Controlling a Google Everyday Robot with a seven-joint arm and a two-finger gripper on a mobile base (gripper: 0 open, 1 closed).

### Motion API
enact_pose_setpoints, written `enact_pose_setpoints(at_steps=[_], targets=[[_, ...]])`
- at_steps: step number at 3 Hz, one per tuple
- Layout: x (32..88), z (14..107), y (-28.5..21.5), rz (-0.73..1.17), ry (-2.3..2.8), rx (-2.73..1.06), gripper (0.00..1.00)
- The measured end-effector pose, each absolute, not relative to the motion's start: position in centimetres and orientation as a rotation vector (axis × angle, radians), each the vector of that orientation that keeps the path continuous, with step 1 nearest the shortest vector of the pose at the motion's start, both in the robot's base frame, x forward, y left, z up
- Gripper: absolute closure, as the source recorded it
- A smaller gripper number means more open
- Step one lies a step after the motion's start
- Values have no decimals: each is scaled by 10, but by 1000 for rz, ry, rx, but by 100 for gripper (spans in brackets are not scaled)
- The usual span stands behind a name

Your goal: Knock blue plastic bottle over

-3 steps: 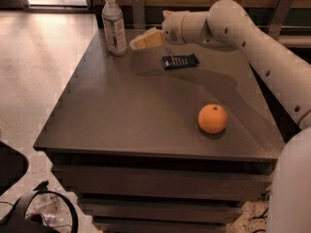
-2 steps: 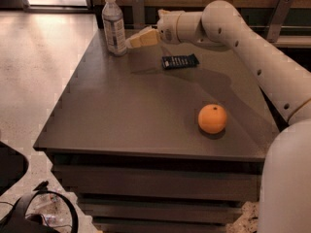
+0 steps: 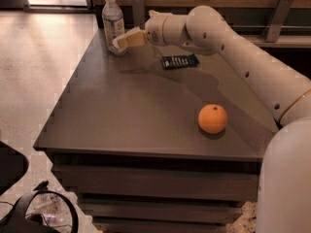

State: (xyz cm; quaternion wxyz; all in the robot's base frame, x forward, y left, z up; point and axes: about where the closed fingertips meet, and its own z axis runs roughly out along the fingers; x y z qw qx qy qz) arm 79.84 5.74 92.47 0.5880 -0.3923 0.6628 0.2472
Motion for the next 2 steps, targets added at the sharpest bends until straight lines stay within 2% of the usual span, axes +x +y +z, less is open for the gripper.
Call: enact_pose_setpoints(at_steps=[2], targets=[[809, 914, 98, 604, 1541, -925, 0]])
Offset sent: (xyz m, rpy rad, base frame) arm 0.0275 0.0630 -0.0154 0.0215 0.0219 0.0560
